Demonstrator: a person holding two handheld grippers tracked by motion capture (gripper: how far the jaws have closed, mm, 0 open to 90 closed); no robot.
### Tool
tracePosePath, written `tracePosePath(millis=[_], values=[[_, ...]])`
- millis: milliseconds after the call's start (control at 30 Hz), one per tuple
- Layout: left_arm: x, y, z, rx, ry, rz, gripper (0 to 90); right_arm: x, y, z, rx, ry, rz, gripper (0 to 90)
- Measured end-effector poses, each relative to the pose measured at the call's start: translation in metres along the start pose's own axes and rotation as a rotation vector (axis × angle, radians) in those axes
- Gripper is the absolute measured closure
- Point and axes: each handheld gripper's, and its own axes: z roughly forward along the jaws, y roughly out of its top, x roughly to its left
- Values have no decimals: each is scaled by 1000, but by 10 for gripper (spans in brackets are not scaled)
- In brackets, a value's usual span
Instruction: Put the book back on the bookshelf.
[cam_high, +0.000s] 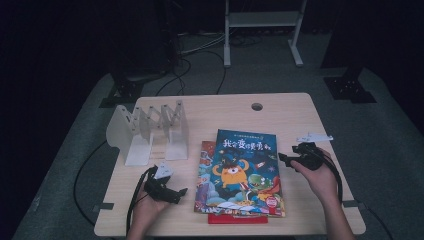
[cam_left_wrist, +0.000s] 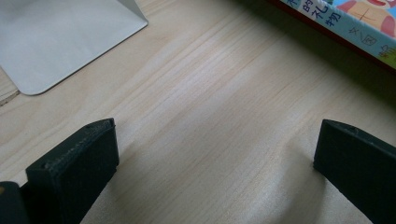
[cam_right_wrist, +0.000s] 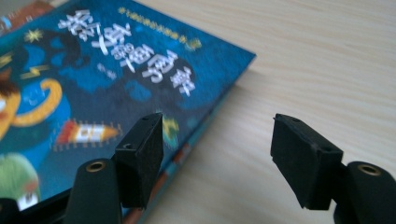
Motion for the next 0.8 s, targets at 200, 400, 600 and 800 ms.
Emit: tracePosePath(millis=[200, 400, 600, 800], values=[[0, 0, 0, 0, -1, 0, 0, 1, 16, 21, 23, 23, -5, 324], [2, 1, 0, 2, -2, -1, 0, 0, 24, 44, 52, 38, 4, 314], [5, 2, -2, 1, -10, -23, 0, -4, 28, 63, 72, 58, 36, 297], [7, 6, -9, 3, 3, 2, 0, -4, 37, 73, 100, 82, 34, 281]])
